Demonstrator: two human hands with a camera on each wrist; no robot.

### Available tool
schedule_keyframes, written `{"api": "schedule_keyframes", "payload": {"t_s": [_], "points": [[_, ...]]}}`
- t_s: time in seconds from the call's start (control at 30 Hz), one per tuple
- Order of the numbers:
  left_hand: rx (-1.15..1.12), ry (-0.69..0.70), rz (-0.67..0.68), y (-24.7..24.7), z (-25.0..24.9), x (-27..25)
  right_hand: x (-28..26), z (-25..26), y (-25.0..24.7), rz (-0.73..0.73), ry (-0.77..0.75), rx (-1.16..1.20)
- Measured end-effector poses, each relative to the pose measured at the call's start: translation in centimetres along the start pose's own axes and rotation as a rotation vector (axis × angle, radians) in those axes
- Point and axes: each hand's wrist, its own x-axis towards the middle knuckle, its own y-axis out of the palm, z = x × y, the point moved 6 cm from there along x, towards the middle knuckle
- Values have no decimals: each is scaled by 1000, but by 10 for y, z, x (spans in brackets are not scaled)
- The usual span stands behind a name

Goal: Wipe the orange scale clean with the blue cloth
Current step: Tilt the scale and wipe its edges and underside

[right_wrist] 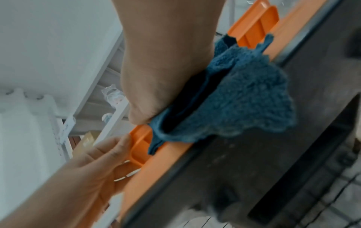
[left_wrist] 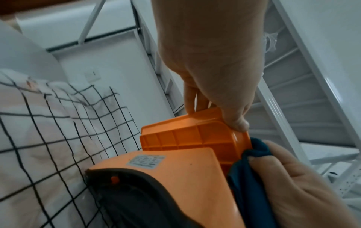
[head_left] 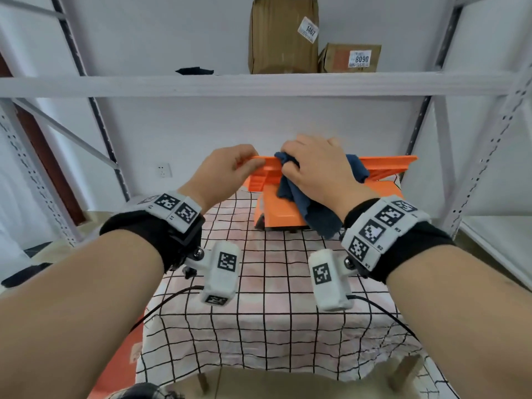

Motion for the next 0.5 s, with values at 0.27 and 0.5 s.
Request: {"api": "schedule_keyframes", "payload": {"t_s": [0.27, 0.5], "points": [[-15, -5, 33, 0, -1, 8, -22, -63, -8, 13, 144, -8], [14, -4, 45, -2, -1, 11, 4, -17, -1, 108, 58, -36]]}}
